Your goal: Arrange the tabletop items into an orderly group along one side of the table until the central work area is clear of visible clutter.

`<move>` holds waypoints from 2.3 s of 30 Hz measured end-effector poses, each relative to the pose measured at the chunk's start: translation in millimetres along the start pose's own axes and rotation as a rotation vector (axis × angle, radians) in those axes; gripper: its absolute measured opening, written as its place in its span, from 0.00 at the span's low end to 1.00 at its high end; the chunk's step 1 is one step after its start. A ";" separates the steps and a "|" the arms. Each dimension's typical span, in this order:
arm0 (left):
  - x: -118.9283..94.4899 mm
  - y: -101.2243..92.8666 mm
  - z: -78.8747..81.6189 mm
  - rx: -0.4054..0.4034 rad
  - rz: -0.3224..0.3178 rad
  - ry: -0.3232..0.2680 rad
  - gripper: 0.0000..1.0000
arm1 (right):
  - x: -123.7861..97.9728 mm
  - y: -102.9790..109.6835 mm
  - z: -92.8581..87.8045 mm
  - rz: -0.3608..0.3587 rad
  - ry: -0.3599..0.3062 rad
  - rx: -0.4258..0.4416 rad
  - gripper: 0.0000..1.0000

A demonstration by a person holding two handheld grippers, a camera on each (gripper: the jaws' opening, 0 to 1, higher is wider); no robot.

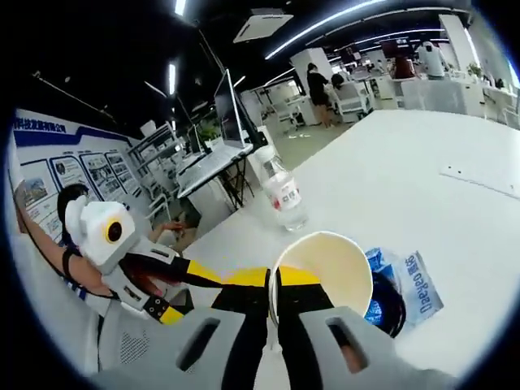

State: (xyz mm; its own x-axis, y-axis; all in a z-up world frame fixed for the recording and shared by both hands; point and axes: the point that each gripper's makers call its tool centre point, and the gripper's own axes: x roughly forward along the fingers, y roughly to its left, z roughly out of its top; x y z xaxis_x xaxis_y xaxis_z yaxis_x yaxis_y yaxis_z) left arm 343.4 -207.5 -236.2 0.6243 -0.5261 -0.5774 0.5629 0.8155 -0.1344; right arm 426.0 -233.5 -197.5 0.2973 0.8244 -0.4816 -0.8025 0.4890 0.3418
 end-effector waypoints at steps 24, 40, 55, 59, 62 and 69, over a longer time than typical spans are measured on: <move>1.3 1.9 9.7 -0.049 0.010 -0.046 0.36 | 101.9 -46.3 7.6 -0.031 0.290 -0.336 0.00; 1.3 9.1 10.0 -0.074 0.016 -0.050 0.36 | 145.8 -61.9 1.3 -0.026 0.381 -0.433 0.00; 2.3 14.6 5.8 -0.096 0.019 -0.056 0.36 | 163.4 -46.9 -9.0 0.024 0.433 -0.528 0.03; 2.0 15.7 5.3 -0.100 0.019 -0.062 0.36 | 166.9 -45.5 -9.9 0.028 0.442 -0.539 0.03; 1.2 15.5 4.9 -0.099 0.019 -0.065 0.36 | 166.7 -41.5 -10.1 0.029 0.444 -0.543 0.05; -2.1 16.5 3.7 -0.106 0.026 -0.071 0.36 | 166.6 -41.5 -9.8 0.028 0.452 -0.552 0.09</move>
State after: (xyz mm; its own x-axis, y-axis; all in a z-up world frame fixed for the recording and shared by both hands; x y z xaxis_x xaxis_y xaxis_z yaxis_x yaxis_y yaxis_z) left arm 353.4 -193.9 -234.2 0.6772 -0.5169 -0.5236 0.4879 0.8482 -0.2062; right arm 503.7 -119.3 -299.9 0.1255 0.5775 -0.8067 -0.9869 0.1554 -0.0423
